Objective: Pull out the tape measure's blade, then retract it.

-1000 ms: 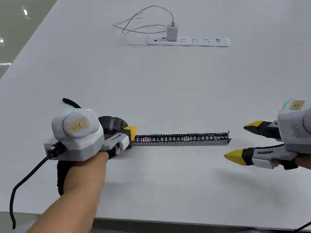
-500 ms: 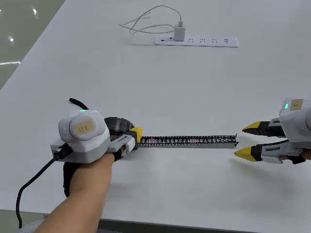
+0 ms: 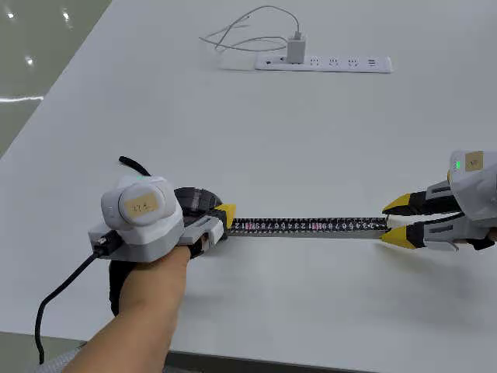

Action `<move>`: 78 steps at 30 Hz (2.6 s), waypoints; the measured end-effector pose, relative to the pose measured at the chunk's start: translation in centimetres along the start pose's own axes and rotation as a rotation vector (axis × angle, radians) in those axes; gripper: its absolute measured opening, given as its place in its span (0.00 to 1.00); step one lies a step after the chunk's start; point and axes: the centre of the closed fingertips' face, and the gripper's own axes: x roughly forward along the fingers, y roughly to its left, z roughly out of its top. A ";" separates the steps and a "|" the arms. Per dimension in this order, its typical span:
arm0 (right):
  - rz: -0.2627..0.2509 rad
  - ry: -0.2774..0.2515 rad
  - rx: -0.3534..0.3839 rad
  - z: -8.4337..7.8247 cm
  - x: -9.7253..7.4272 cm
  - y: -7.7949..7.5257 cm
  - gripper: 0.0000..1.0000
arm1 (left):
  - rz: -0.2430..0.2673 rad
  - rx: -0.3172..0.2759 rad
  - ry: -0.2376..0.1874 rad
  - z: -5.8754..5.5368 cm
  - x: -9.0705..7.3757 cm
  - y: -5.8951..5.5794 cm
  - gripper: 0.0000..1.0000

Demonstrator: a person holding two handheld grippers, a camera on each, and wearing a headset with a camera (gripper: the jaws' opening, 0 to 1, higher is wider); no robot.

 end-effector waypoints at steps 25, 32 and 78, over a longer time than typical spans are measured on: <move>0.109 -0.008 -0.066 -0.3 0.6 0.2 0.10 | 0.002 -0.003 0.005 0.0 0.0 0.0 0.62; 0.109 0.001 -0.072 -0.4 0.6 0.3 0.09 | 0.011 -0.008 0.002 0.0 0.0 0.0 0.61; 0.111 -0.010 -0.090 0.8 1.5 0.7 0.08 | 0.005 0.008 -0.002 -0.1 -0.2 0.0 0.57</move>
